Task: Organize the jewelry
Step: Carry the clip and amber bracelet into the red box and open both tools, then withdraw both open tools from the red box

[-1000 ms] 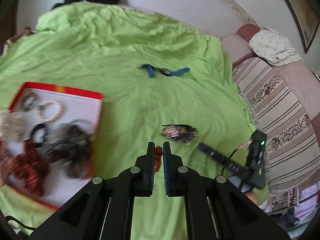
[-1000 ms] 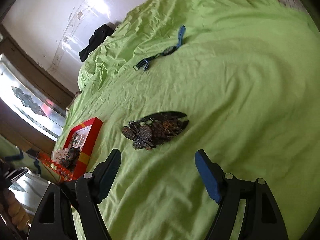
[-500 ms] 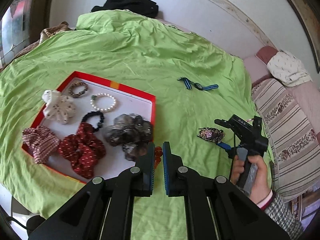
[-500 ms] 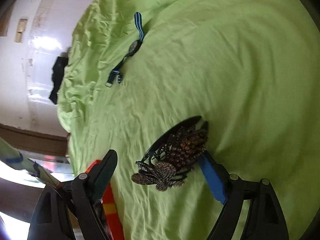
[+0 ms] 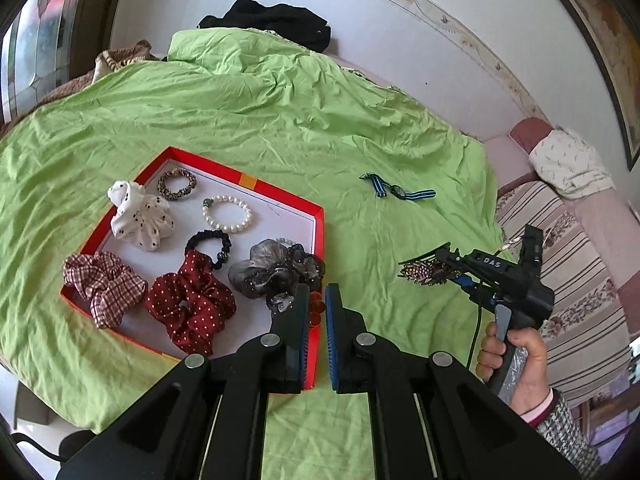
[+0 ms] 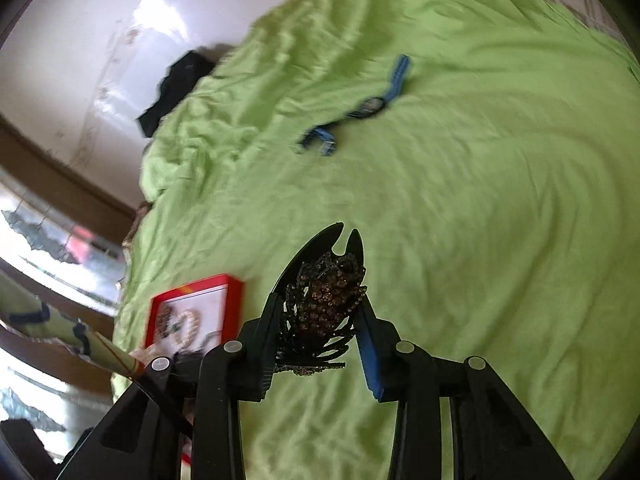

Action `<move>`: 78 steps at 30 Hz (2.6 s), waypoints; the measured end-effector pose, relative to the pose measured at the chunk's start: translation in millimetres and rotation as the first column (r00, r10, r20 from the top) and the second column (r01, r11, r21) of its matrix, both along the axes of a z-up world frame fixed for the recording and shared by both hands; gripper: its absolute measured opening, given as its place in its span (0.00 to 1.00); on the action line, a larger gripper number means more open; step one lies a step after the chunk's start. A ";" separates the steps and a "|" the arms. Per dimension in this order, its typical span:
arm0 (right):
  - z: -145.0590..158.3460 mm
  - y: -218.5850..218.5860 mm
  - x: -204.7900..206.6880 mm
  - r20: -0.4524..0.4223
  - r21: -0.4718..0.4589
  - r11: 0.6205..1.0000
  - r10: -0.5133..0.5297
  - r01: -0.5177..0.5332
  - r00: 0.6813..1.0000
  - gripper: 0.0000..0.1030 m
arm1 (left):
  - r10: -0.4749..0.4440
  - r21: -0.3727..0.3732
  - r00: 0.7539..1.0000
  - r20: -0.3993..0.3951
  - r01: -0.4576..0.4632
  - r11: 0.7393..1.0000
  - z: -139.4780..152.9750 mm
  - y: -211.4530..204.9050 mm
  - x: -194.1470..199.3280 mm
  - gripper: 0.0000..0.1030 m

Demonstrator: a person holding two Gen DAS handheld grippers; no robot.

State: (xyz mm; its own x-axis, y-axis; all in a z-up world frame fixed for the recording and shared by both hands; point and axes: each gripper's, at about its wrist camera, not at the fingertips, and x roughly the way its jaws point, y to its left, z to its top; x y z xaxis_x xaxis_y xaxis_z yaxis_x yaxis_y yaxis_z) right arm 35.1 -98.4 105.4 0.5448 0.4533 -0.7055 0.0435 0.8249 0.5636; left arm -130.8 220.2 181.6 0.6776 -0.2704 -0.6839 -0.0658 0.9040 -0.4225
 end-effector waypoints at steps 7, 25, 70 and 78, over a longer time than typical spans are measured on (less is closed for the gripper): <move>25.1 46.7 -17.0 0.035 0.011 0.988 0.152 -0.152 0.988 0.38 | -0.010 -0.074 0.999 -0.037 0.007 0.997 -13.5 4.5 0.0 0.07; 32.9 180.5 26.7 -0.021 -0.144 0.924 0.355 -0.355 0.934 0.38 | 0.046 0.007 0.984 -0.170 -0.045 0.999 -92.5 18.5 24.4 0.07; -8.6 228.6 -8.2 -0.097 -0.347 0.810 0.470 -0.472 0.877 0.59 | 0.284 0.082 0.958 -0.026 -0.281 0.956 -32.8 96.7 -38.8 0.39; -6.4 195.8 -10.8 -0.083 -0.452 0.812 0.374 -0.369 0.924 0.43 | 0.302 0.093 0.953 -0.032 -0.298 0.950 -35.6 94.3 -40.9 0.41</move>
State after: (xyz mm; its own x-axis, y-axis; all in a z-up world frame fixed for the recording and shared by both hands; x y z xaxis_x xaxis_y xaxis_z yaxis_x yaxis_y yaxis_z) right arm 24.3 97.4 99.0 0.4080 0.2555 -0.8765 -0.3217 0.9387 0.1238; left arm -171.7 314.5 146.0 0.6864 0.0021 -0.7272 -0.3565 0.8726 -0.3339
